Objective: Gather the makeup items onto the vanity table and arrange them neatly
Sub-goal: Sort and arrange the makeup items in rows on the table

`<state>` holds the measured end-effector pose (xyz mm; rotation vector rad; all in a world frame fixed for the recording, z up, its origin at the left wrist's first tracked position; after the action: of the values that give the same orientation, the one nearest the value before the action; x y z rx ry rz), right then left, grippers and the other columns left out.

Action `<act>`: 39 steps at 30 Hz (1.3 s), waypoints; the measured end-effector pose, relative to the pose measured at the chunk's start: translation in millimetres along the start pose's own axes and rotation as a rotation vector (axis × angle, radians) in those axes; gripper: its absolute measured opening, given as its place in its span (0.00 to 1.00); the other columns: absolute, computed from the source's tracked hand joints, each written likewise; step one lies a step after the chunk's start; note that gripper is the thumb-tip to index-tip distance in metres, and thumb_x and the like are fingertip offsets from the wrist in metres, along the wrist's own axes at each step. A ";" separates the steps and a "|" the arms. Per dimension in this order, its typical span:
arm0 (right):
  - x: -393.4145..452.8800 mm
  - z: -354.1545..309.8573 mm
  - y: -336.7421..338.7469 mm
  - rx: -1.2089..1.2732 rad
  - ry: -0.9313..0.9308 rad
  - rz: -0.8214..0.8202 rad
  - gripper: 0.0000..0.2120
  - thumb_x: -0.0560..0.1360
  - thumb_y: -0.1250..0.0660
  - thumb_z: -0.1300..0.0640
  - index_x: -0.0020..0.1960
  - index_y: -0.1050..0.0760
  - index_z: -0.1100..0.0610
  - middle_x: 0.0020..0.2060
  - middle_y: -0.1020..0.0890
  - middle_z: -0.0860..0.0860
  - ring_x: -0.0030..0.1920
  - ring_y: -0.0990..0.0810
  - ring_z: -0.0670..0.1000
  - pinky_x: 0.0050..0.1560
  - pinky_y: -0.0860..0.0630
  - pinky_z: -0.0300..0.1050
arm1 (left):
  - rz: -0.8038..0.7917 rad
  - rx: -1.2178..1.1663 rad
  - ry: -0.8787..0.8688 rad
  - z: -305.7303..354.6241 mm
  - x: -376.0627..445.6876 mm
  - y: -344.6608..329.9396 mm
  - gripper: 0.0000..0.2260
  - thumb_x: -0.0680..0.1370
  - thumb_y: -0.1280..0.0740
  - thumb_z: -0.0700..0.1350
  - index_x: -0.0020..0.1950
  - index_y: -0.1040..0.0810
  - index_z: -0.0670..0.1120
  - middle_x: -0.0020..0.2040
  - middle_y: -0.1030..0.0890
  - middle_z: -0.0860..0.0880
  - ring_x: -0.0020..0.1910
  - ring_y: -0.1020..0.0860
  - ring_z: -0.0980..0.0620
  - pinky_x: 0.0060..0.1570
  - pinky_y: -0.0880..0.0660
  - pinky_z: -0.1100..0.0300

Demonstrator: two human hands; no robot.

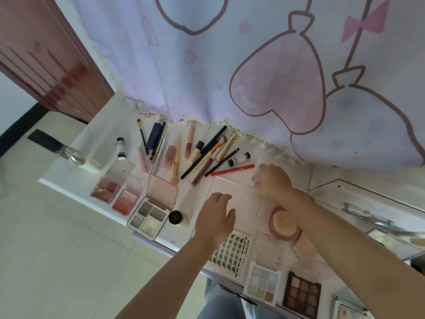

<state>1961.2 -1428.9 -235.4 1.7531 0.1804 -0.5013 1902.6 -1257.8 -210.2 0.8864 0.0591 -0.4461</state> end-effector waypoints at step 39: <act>-62.1 41.5 73.5 1.208 -0.149 0.184 0.10 0.79 0.46 0.63 0.42 0.28 0.59 0.37 0.20 0.53 0.40 0.22 0.51 0.38 0.24 0.41 | -0.154 -0.665 0.290 54.5 20.4 32.2 0.05 0.77 0.40 0.40 0.51 0.26 0.44 0.38 0.26 0.50 0.38 0.27 0.55 0.38 0.29 0.65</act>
<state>1924.0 -1477.7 -150.3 2.8417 -0.4967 -0.6591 1926.8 -1288.9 -156.5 0.2831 0.5156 -0.4008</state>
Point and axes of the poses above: each hand's wrist, its own x-axis towards the middle knuckle, its own y-axis out of the back of the hand, z = x × y, the point moved 5 cm from there along x, towards the middle knuckle
